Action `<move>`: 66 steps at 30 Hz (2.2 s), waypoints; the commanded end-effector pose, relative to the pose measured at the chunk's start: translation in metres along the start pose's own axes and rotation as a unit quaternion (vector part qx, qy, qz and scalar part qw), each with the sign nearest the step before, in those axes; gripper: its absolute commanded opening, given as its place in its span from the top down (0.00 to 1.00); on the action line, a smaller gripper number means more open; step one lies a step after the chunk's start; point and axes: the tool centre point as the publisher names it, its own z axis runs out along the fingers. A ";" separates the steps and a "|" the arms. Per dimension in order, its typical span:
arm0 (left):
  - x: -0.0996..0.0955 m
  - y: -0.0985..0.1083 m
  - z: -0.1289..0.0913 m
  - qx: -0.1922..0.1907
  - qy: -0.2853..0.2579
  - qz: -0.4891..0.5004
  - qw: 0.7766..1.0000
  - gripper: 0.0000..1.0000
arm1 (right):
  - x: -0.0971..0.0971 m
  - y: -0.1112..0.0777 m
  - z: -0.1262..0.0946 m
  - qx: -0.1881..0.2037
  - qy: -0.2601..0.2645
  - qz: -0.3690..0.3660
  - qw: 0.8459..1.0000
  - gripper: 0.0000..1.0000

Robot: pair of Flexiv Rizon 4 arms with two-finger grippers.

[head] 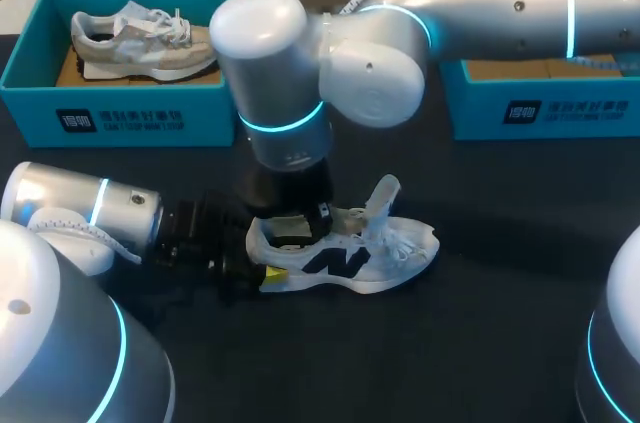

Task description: Take the shoe out of the shoebox, open the shoe tongue, remove and reinsert the insole, then place the shoe into the shoebox

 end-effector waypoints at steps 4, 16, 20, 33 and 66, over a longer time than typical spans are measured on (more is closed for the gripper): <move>0.001 0.002 0.001 -0.001 0.000 0.000 1.000 1.00 | 0.002 -0.001 0.005 -0.003 0.000 0.012 1.000 1.00; 0.001 0.002 0.001 -0.001 0.000 0.000 1.000 1.00 | -0.004 0.001 0.016 -0.006 -0.014 0.042 0.999 0.76; 0.001 0.002 0.001 -0.001 0.000 0.000 1.000 1.00 | -0.007 -0.002 0.017 -0.006 -0.023 0.055 0.998 0.74; 0.001 0.002 0.001 -0.001 0.000 0.000 1.000 1.00 | -0.021 0.005 0.029 -0.018 -0.034 0.058 0.998 0.61; 0.001 0.002 0.001 -0.001 0.000 0.000 1.000 1.00 | 0.028 0.014 0.056 -0.034 0.048 0.105 0.993 1.00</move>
